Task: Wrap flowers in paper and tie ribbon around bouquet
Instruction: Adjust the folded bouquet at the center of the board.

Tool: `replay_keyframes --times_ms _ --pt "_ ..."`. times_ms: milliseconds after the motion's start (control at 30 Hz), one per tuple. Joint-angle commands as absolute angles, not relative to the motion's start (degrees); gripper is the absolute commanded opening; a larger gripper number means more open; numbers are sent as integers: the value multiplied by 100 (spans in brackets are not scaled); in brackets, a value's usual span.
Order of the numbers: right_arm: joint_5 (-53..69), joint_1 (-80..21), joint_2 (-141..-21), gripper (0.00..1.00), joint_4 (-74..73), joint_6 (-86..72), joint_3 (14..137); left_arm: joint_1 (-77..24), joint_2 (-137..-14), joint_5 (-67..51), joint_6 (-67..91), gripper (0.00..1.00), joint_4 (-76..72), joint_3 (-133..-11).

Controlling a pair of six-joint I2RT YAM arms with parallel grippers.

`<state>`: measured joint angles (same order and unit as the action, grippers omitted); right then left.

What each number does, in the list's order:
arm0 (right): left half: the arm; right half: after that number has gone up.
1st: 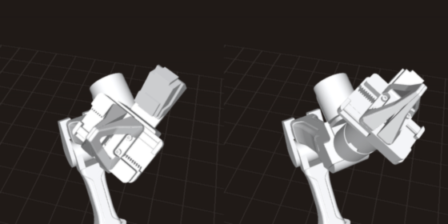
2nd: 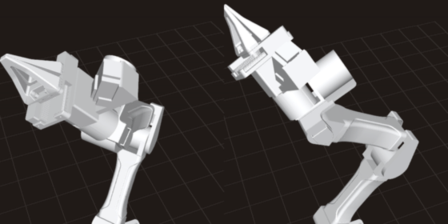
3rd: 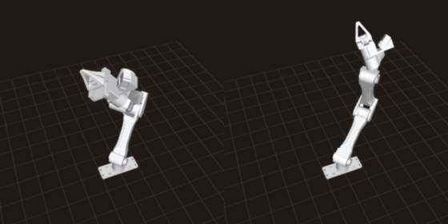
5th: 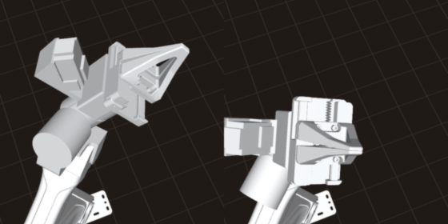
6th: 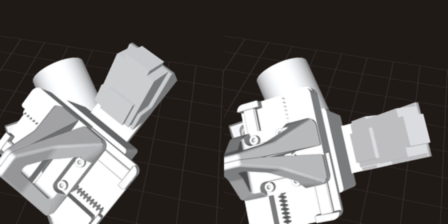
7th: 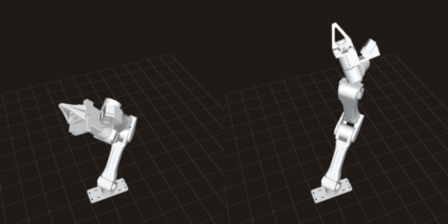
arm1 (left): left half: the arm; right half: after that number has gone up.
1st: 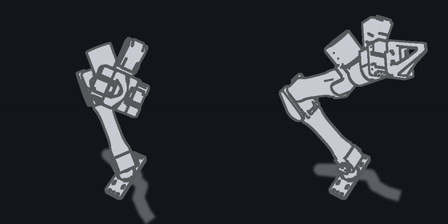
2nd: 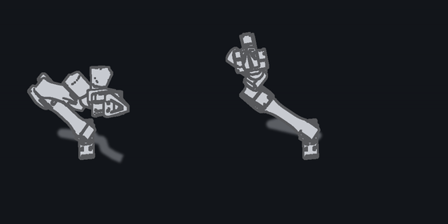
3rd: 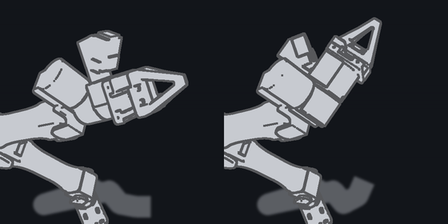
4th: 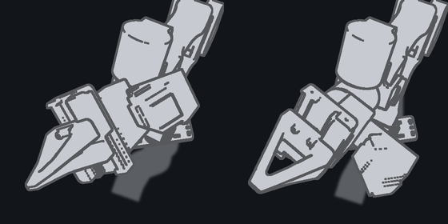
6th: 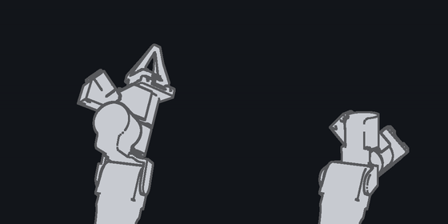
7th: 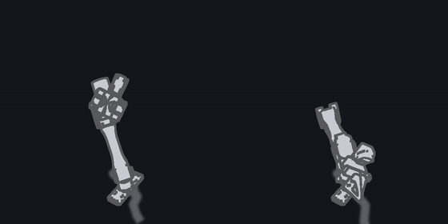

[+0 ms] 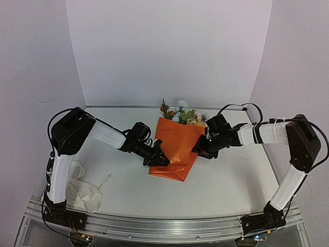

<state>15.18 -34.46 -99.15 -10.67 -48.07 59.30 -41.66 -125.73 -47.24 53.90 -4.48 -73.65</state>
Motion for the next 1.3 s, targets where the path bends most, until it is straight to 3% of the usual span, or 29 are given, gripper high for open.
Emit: replay_keyframes --times_ms 0,233,433,633,833,1267 --pt "1869 -3501 -9933 31 -626 -5145 5993 -4255 -12549 -4535 5269 17 -307 -7582" --pt "1989 -3489 -10685 16 -109 -5283 5975 -4319 -12580 -4574 5194 18 -281 -7848" --pt "2043 -3489 -11048 10 436 -5491 5679 -4486 -12756 -4743 5132 18 -230 -8280" --pt "1948 -3489 -10966 9 604 -5569 5491 -4732 -13291 -4683 5111 18 -38 -8851" --pt "1957 -3478 -10913 8 763 -5680 5378 -4875 -13778 -3937 4973 18 1122 -9393" --pt "2595 -2540 -10889 8 1701 -6033 4831 -4869 -13786 -3425 4942 17 1637 -9183"
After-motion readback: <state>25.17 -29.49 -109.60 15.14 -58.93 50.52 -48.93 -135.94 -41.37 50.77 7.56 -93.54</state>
